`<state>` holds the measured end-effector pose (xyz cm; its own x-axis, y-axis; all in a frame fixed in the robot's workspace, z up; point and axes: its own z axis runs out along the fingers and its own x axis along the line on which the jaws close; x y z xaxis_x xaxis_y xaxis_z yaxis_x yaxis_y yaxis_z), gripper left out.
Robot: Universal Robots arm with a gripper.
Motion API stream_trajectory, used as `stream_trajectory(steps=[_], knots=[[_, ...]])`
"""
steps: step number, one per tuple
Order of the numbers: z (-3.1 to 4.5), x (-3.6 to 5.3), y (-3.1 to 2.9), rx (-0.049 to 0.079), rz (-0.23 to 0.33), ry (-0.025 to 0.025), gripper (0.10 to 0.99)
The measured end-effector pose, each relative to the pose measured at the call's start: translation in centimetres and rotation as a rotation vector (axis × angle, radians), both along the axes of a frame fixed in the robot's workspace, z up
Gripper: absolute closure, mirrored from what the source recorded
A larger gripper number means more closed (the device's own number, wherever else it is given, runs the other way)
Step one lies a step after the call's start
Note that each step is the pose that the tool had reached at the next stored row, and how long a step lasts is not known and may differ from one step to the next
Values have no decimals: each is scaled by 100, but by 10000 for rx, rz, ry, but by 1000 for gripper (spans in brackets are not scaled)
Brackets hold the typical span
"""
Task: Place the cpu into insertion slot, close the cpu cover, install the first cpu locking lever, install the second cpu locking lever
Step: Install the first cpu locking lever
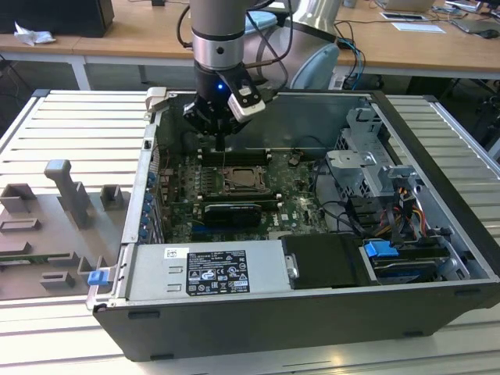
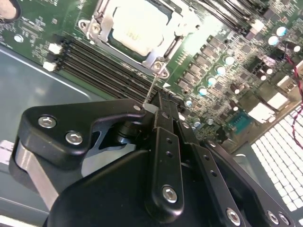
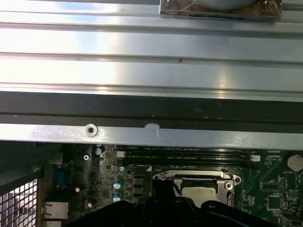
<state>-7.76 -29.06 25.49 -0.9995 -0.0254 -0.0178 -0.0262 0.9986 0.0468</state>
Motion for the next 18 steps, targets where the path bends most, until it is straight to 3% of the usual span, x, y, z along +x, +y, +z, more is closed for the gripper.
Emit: stream_trajectory(steps=[9,10,11,14,18], knots=[[-13,158,0,30,-1,1,980],[-15,209,0,141,-2,-2,980],[-15,228,-2,367,2,0,980],[-17,233,-11,832,0,0,980],[-59,242,-15,841,10,0,980]])
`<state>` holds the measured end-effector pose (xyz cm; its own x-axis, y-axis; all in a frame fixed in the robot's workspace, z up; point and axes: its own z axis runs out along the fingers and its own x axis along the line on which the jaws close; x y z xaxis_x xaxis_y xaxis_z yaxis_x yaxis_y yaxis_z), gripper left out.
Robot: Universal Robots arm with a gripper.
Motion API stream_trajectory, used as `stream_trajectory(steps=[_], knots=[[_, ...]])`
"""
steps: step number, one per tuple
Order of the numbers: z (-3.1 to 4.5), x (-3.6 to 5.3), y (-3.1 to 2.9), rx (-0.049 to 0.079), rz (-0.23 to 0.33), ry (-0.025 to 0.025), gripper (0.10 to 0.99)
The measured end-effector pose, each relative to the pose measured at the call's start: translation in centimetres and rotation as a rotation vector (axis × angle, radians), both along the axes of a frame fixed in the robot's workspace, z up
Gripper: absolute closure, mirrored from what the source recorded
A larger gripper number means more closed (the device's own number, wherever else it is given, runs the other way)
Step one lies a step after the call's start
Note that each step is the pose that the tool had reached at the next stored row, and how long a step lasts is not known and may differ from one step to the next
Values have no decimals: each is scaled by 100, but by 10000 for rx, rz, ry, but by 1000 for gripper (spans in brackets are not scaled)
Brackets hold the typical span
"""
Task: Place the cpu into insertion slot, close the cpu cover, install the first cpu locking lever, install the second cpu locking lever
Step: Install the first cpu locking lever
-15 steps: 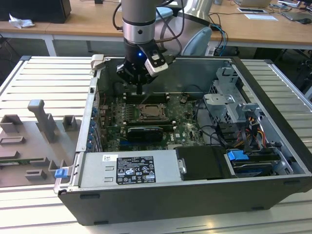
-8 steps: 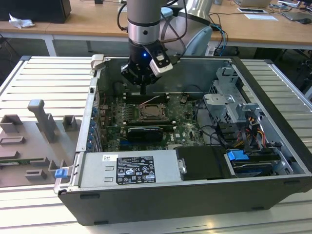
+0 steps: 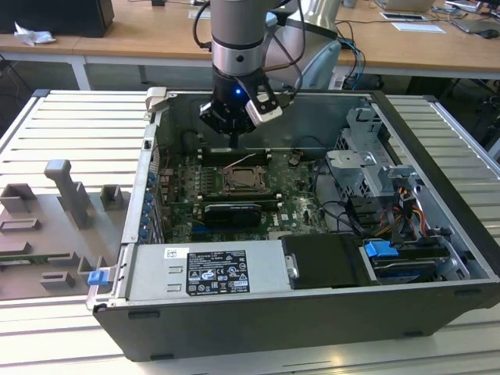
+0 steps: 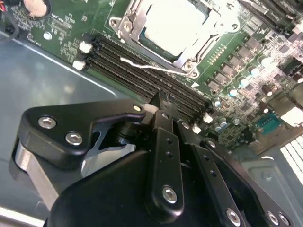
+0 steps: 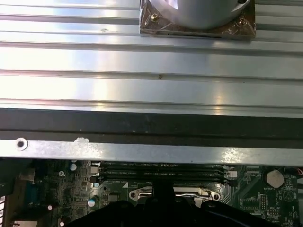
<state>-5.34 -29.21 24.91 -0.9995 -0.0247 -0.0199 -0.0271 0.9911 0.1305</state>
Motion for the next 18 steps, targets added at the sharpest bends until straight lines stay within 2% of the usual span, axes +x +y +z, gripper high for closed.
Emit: stream_trajectory(steps=[4,18], knots=[[-78,49,0,-12,97,0,980],[-161,104,0,-11,98,0,980]])
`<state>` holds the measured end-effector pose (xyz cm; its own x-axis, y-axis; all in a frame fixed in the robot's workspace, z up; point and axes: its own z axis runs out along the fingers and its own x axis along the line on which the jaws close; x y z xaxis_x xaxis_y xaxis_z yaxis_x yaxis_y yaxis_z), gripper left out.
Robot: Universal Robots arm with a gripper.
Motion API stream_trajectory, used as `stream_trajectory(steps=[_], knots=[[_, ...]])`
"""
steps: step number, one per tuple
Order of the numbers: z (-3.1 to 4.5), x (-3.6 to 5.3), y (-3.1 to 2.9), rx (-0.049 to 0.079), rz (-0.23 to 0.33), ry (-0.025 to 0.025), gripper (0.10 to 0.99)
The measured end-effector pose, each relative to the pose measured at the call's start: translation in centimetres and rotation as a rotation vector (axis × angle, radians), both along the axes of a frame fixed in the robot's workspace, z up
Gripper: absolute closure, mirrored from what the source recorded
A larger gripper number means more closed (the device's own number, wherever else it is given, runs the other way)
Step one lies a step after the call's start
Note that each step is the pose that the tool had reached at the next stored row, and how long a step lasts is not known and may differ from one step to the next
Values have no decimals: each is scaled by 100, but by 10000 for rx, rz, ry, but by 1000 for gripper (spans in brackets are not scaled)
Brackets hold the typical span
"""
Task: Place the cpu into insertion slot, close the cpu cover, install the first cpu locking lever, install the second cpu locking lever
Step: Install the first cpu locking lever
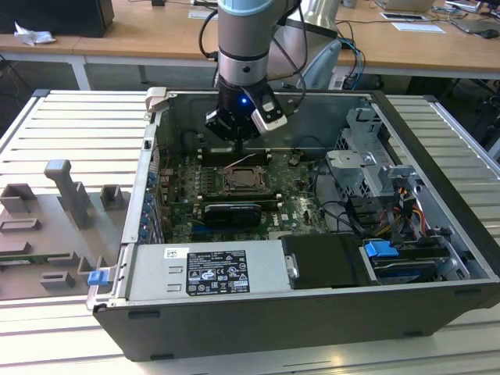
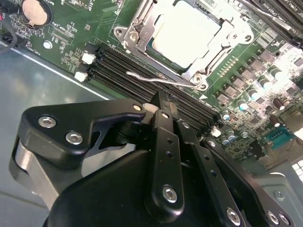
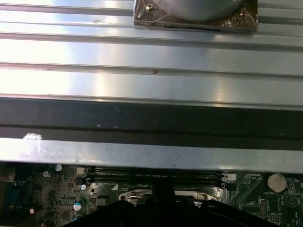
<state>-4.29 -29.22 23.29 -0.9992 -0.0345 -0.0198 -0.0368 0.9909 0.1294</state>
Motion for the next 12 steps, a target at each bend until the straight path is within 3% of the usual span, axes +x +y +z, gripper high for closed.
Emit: stream_trajectory(steps=[12], knots=[[-109,150,15,-49,36,0,980]])
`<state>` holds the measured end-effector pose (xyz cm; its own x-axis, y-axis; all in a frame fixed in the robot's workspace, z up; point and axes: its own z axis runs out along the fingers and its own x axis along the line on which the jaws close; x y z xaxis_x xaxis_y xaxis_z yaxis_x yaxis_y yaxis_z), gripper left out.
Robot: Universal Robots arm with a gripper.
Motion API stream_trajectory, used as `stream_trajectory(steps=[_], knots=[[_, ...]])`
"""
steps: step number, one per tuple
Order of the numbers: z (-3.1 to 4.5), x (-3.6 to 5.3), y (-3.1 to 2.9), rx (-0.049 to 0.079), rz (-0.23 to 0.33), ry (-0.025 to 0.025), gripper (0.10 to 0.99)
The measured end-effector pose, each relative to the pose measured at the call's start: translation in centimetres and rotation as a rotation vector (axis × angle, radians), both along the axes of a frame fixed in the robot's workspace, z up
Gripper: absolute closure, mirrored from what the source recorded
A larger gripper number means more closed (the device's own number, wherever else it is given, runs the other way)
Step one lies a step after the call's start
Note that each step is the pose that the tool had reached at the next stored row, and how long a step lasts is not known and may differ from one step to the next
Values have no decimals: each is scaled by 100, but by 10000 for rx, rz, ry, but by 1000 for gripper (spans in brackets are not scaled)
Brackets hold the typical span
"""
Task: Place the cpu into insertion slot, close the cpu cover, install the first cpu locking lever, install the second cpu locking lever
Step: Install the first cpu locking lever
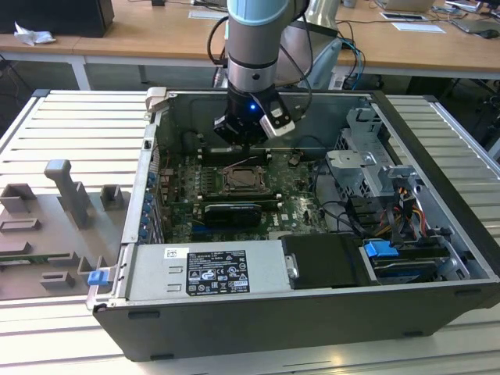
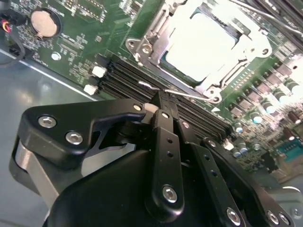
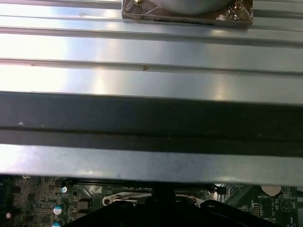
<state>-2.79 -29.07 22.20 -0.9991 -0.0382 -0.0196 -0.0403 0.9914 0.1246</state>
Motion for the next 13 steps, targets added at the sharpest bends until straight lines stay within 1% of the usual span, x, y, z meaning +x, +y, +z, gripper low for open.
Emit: stream_trajectory(steps=[3,9,13], knots=[[-28,39,3,-11,0,0,980],[-92,81,5,-17,-1,0,980],[-119,94,6,-18,-1,0,980]])
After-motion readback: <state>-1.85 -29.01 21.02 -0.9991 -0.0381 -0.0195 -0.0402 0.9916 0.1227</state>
